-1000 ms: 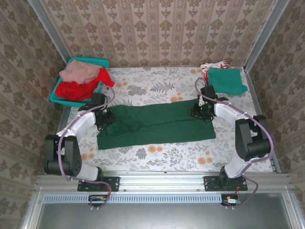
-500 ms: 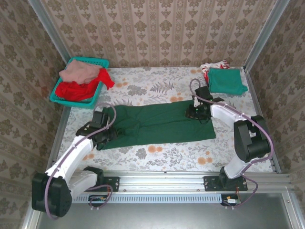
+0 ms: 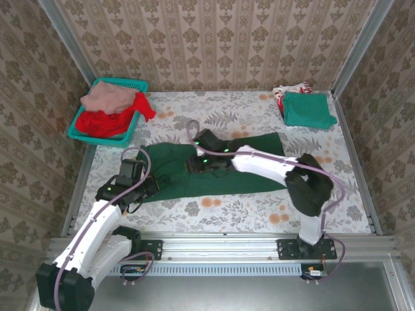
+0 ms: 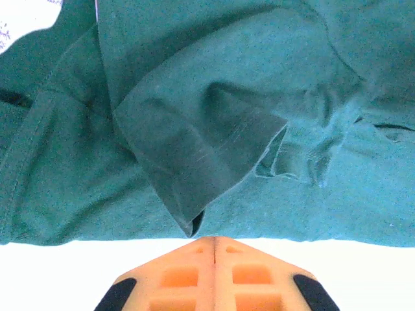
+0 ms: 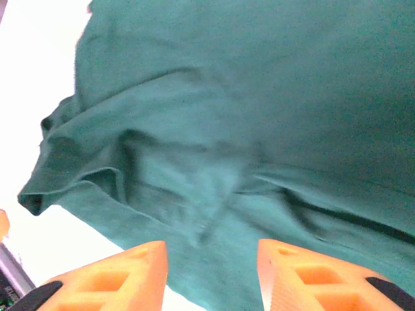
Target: Fold and stack the t-shirts
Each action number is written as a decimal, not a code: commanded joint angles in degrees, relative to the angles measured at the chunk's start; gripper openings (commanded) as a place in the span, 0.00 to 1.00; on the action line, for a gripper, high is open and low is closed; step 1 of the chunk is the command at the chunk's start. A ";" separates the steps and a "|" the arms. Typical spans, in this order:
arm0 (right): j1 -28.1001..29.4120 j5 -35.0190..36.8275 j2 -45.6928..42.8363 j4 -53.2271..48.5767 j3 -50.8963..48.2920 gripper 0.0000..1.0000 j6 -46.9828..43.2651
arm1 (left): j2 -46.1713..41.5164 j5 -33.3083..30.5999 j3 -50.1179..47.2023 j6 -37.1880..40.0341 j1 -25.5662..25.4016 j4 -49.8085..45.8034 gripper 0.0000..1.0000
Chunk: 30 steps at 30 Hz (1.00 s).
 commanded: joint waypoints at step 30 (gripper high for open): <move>6.07 12.26 16.63 -16.24 10.90 0.28 -2.59 | 21.37 -9.42 -0.94 0.98 6.33 -0.65 0.03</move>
